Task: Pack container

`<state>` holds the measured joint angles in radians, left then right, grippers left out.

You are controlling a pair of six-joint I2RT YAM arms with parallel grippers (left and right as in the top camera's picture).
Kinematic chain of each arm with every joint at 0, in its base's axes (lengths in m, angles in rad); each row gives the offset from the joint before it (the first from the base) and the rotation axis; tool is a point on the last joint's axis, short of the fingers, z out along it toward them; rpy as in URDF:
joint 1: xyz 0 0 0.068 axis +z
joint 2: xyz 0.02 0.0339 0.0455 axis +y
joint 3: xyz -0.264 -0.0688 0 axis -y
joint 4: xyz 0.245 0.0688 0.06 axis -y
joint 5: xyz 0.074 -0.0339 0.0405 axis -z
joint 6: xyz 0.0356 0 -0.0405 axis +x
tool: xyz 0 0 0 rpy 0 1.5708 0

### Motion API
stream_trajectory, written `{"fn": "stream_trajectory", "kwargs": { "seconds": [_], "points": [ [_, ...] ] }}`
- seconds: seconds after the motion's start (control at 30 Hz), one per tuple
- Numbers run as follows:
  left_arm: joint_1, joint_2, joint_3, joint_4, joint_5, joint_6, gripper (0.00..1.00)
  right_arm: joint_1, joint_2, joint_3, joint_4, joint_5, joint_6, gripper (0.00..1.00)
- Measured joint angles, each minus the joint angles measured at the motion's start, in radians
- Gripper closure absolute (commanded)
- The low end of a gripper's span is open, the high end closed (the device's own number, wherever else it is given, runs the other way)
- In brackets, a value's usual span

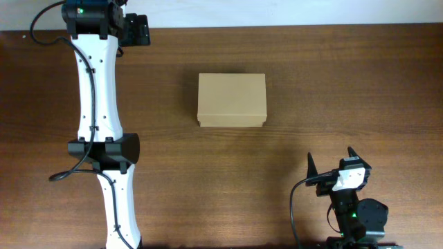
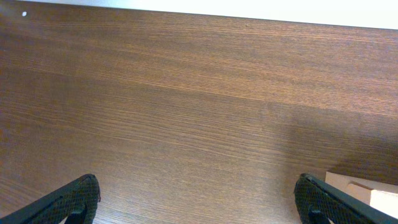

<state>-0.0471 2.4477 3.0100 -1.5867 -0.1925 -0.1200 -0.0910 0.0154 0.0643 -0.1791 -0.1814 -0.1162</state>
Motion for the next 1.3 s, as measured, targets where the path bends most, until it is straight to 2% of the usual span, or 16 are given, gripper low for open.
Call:
{"fn": "stream_trajectory", "kwargs": {
  "seconds": [0.67, 0.87, 1.1, 1.23, 1.3],
  "points": [
    [0.0, 0.0, 0.0, 0.0, 0.0, 0.0, 0.0, 0.0, 0.0, 0.0, 0.0, -0.023, 0.0, 0.01],
    [-0.038, -0.035, -0.003, 0.0, -0.004, 0.0, 0.0, 0.0, 0.0, 0.0, 0.0, -0.023, 0.0, 0.01],
    [-0.225, -0.27, -0.109, 0.001, -0.006, 0.0, 0.0, 0.0, 0.0, 0.0, 0.0, -0.023, 0.001, 0.01],
    [-0.338, -0.48, -0.306, 0.024, -0.011, 0.008, 0.0, 0.0, 0.0, 0.0, 0.0, -0.023, 0.0, 0.01],
    [-0.373, -0.591, -0.431, 0.138, -0.032, 0.023, 0.0, 0.0, 0.0, 0.0, 0.0, -0.023, 0.0, 0.01]
  ]
}}
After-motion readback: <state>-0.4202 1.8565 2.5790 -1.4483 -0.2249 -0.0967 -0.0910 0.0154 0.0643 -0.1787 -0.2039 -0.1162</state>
